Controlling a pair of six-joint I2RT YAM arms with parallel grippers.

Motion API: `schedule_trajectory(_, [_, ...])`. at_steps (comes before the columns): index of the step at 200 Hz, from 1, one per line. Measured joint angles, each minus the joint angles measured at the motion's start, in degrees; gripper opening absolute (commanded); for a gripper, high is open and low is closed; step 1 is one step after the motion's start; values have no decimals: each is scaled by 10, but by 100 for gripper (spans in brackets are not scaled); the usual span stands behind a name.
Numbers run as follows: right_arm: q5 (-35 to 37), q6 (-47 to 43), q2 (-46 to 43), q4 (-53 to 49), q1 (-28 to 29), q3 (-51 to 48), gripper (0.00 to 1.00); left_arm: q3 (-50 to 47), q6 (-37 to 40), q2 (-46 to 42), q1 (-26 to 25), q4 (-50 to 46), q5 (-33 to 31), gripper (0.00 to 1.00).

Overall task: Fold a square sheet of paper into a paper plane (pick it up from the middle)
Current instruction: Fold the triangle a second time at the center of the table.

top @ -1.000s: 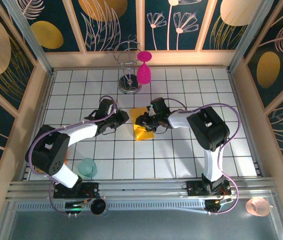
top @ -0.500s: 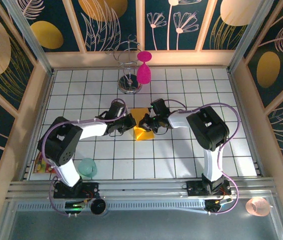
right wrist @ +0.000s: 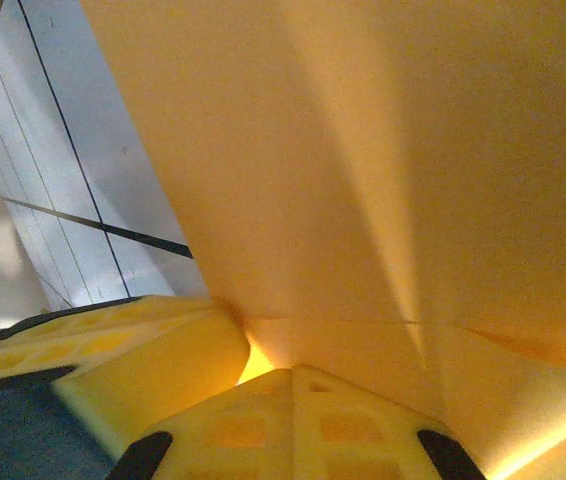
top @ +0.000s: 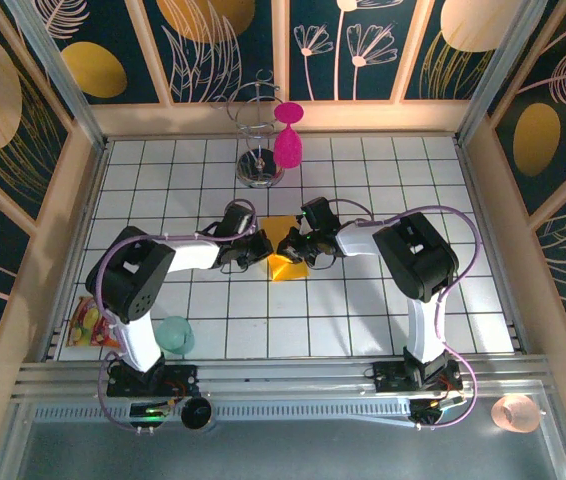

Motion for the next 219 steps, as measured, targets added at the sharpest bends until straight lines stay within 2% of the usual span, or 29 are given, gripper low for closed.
schedule_trajectory(78, [8, -25, -63, 26, -12, -15, 0, 12, 17, 4, 0, -15, -10, 0])
schedule_trajectory(219, [43, -56, -19, 18, -29, -24, 0, 20, 26, 9, -1, -23, -16, 0])
